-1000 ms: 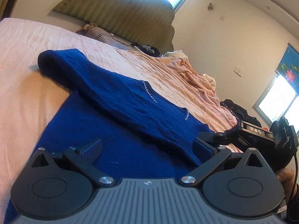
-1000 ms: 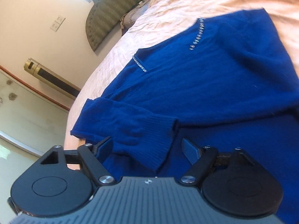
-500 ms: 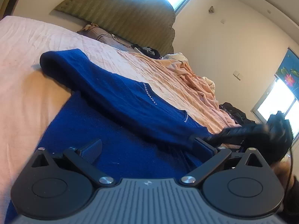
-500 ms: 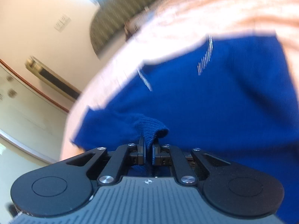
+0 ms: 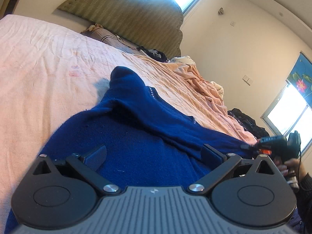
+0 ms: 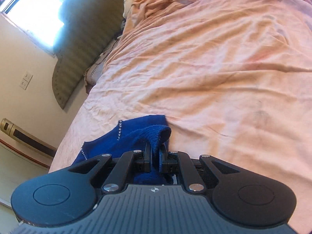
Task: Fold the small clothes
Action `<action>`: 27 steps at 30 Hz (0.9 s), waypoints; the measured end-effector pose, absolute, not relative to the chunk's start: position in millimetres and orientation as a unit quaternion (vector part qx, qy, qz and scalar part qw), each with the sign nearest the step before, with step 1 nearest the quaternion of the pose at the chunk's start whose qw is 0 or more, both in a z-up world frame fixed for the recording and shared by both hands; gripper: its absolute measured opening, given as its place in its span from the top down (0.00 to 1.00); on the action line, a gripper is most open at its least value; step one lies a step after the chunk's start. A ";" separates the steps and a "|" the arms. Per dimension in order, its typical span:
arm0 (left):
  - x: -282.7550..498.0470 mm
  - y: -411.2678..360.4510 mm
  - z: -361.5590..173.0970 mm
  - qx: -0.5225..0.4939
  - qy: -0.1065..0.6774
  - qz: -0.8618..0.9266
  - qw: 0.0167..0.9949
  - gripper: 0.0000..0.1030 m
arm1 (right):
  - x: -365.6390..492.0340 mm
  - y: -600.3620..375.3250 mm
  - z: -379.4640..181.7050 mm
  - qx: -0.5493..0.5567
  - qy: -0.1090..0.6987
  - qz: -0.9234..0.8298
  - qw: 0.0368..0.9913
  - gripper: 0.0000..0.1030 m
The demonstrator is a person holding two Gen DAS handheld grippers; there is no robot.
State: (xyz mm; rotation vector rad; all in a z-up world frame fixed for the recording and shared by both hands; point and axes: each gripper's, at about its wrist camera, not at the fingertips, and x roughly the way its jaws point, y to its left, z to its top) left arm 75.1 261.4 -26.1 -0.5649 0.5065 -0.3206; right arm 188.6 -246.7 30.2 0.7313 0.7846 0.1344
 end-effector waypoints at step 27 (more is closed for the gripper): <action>75.3 260.3 -25.9 -0.274 0.247 -0.153 0.917 0.00 | 175.2 -131.0 34.4 0.099 0.378 0.132 0.911 0.45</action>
